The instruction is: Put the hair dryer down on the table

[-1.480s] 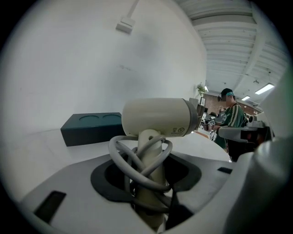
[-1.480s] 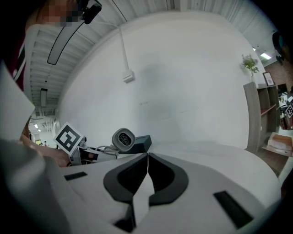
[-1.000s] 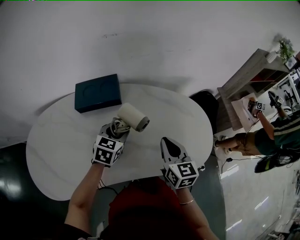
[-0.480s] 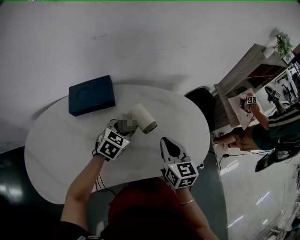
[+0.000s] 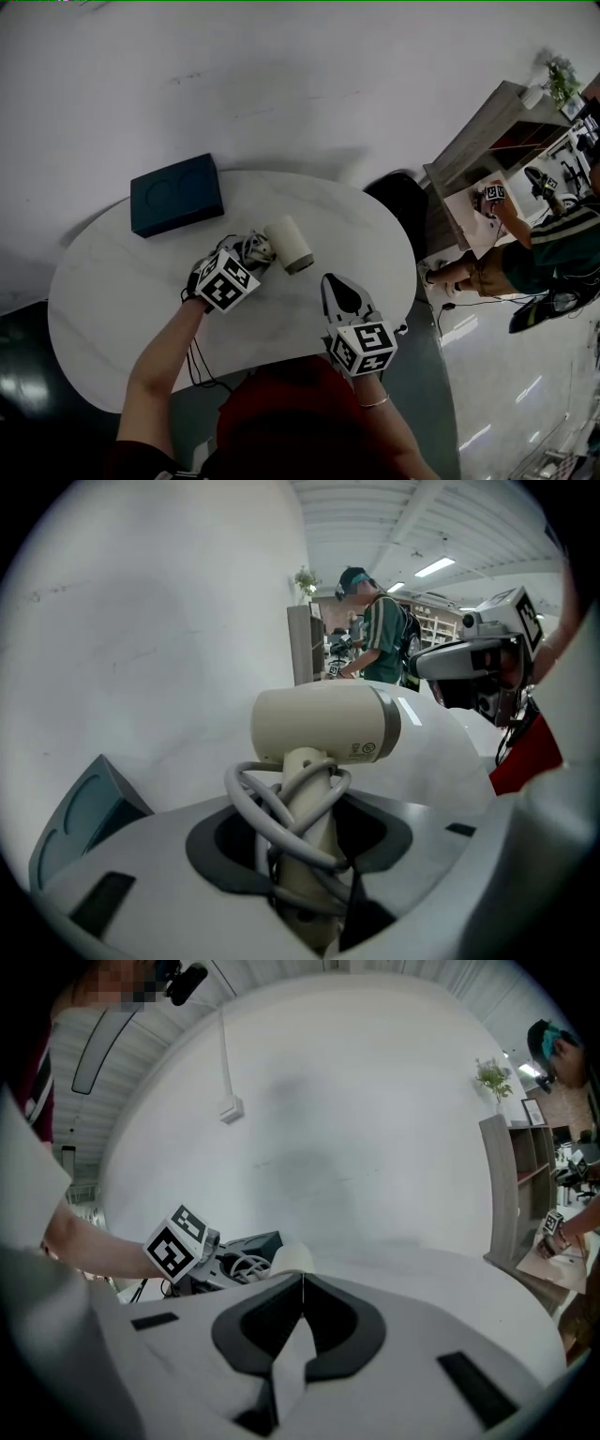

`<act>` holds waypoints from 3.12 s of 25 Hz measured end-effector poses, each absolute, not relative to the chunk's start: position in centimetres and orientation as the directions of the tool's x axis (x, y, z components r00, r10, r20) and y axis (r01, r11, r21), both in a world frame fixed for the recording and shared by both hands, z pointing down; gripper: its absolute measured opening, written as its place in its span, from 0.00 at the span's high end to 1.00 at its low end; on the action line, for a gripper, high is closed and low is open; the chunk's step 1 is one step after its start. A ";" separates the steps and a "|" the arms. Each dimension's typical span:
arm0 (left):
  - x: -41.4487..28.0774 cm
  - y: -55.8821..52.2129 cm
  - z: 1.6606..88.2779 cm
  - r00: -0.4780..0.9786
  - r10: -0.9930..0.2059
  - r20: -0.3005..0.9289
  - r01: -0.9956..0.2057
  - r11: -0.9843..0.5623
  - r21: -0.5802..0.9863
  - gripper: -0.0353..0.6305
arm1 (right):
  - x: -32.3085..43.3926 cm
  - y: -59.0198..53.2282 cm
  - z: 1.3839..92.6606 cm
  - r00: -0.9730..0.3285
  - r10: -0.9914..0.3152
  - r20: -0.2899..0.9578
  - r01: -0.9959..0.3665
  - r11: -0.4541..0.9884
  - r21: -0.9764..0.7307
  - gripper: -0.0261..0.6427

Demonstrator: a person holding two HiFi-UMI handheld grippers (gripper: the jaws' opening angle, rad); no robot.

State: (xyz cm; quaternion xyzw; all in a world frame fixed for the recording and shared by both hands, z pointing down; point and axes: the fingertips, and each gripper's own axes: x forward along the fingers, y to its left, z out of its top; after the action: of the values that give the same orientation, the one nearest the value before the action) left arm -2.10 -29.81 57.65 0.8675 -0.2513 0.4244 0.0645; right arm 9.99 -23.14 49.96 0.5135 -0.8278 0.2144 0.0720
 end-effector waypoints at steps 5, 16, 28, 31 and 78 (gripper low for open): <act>-1.8 -29.6 58.4 0.510 -0.333 0.793 -0.432 -0.896 -0.098 0.63 | 10.2 -23.0 50.1 -0.454 -0.819 0.351 -0.885 0.367 -0.287 0.94; -1.1 -30.1 59.0 0.505 -0.270 0.820 -0.354 -0.931 -0.089 0.63 | 10.5 -23.0 50.5 -0.442 -0.821 0.363 -0.889 0.348 -0.296 0.94; -1.1 -30.4 59.3 0.489 -0.287 0.824 -0.322 -0.937 -0.135 0.63 | 10.2 -23.4 50.6 -0.435 -0.822 0.367 -0.893 0.343 -0.292 0.94; -1.2 -30.5 59.4 0.480 -0.300 0.824 -0.321 -0.935 -0.154 0.63 | 10.0 -23.3 50.6 -0.436 -0.822 0.367 -0.893 0.343 -0.293 0.94; -9.0 -23.3 50.9 0.457 -0.709 0.537 -0.790 -0.601 -0.121 0.64 | 3.8 -15.8 48.5 -0.522 -0.792 0.316 -0.848 0.442 -0.292 0.94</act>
State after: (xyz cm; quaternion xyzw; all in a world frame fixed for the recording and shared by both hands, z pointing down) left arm -8.99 -23.30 50.88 0.8504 -0.4409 0.2779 0.0728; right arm 3.82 -15.84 48.51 0.4846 -0.8465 0.2104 0.0665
